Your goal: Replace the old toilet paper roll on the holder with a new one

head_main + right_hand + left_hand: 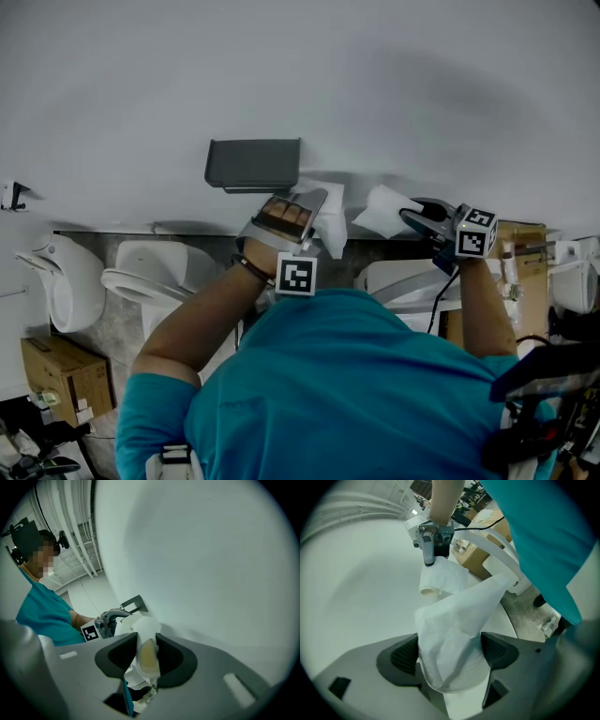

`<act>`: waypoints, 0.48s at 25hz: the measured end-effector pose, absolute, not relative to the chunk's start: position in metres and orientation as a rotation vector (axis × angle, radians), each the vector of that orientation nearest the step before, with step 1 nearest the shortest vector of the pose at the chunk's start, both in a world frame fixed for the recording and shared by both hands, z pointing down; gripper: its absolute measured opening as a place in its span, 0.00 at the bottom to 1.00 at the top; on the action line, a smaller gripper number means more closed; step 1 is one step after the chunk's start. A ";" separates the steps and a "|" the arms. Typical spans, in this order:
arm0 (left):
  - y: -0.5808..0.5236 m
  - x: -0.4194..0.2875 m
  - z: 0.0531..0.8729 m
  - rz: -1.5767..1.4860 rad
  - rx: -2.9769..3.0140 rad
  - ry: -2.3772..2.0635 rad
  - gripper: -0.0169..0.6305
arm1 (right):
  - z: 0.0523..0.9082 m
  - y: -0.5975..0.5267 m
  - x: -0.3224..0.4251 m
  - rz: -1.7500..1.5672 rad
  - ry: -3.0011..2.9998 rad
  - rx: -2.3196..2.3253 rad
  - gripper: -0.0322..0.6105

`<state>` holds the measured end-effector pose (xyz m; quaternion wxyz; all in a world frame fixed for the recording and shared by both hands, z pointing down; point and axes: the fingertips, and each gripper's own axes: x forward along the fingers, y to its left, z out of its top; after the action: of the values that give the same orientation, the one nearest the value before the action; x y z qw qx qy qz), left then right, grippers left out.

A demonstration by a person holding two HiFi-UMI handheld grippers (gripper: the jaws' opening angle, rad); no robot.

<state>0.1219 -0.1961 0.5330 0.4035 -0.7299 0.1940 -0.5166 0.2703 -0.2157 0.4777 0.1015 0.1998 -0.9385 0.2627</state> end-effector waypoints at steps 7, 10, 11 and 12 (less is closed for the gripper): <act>-0.195 0.120 0.517 -1.316 -1.826 0.522 0.68 | 0.476 -0.214 0.270 0.777 -2.783 0.575 0.24; -0.197 0.119 0.516 -1.322 -1.786 0.525 0.68 | 0.477 -0.212 0.267 0.778 -2.791 0.554 0.24; -0.203 0.118 0.510 -1.309 -1.721 0.551 0.68 | 0.478 -0.211 0.267 0.781 -2.789 0.551 0.24; -0.211 0.118 0.503 -1.296 -1.655 0.584 0.68 | 0.479 -0.210 0.267 0.783 -2.788 0.550 0.24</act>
<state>0.1175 -0.2112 0.5030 0.4616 -0.6730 0.2376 -0.5268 0.2667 -0.2099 0.4789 0.0970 0.1857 -0.9413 0.2645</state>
